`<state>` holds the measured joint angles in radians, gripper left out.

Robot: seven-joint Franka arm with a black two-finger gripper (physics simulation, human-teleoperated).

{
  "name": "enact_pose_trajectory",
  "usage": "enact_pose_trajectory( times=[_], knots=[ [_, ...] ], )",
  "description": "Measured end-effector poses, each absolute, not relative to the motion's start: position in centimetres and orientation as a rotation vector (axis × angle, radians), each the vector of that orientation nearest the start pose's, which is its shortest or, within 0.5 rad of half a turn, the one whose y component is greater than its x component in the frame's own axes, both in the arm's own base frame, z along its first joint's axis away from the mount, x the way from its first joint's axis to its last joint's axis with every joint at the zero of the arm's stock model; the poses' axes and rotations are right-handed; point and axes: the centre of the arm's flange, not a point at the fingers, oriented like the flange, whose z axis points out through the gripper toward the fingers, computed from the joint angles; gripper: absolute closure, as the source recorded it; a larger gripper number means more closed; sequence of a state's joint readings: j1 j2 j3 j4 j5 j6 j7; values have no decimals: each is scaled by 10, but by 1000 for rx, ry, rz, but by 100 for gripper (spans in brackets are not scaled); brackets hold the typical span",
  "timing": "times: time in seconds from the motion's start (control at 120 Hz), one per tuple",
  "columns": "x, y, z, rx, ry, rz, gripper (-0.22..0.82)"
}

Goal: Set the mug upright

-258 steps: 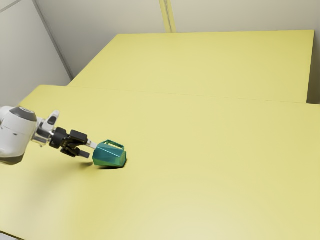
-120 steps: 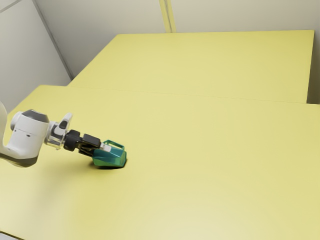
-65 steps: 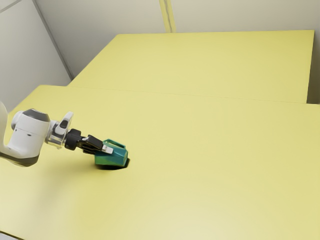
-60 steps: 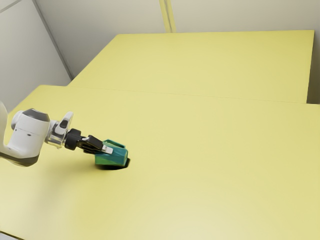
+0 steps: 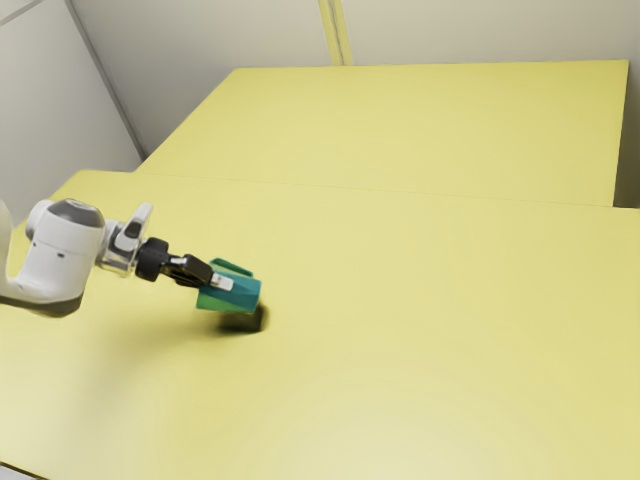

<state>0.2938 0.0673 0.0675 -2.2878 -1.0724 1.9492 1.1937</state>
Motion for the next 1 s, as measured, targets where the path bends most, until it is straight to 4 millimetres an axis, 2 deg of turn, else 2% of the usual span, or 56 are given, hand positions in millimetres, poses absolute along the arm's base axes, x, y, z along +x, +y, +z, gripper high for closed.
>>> enact_pose_trajectory(
  times=[0.333,0.467,0.8,1.0],
  knots=[
    [516,108,386,2426,-509,356,79],
    [522,92,399,2505,-586,291,79],
    [526,50,418,2745,-759,127,79],
    [521,42,432,2895,-755,86,79]
  ],
)
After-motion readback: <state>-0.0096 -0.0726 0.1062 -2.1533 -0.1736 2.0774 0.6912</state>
